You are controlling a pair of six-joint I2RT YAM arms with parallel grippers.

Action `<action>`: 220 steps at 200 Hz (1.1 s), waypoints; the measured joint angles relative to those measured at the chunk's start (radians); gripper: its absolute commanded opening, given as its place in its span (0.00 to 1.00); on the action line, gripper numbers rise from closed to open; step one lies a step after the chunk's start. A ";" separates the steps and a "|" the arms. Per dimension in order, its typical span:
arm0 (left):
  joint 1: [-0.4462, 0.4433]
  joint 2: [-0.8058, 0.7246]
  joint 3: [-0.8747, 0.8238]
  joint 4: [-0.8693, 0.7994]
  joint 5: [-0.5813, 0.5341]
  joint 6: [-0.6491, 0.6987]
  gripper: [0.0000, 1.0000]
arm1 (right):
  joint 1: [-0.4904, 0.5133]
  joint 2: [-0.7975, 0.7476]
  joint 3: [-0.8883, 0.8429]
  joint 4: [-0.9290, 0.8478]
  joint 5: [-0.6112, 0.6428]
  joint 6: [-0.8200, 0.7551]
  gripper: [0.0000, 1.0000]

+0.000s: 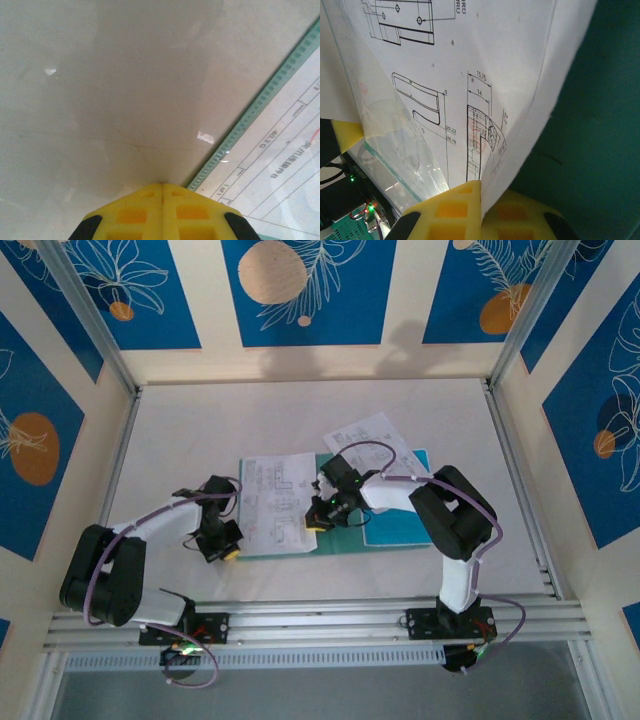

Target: Put the files into the folder

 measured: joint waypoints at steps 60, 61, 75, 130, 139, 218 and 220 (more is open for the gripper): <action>0.000 0.000 0.002 -0.002 -0.001 0.000 0.00 | 0.003 0.007 0.025 -0.037 -0.003 -0.005 0.28; 0.000 0.000 0.002 -0.002 -0.001 0.000 0.00 | 0.003 0.007 0.025 -0.039 -0.003 -0.004 0.30; 0.000 -0.002 0.005 -0.006 -0.003 0.001 0.00 | 0.004 0.006 0.027 -0.061 0.003 -0.002 0.43; -0.005 -0.043 0.082 -0.054 -0.025 0.011 0.00 | -0.003 -0.146 0.058 -0.259 0.130 0.026 0.62; -0.010 -0.050 0.110 -0.055 -0.024 0.014 0.00 | -0.014 -0.182 0.057 -0.292 0.153 0.035 0.62; -0.137 0.136 0.196 0.114 0.097 0.092 0.00 | -0.154 -0.458 -0.065 -0.420 0.299 0.267 0.00; -0.141 0.141 0.196 0.117 0.098 0.093 0.00 | -0.158 -0.459 -0.067 -0.420 0.300 0.271 0.00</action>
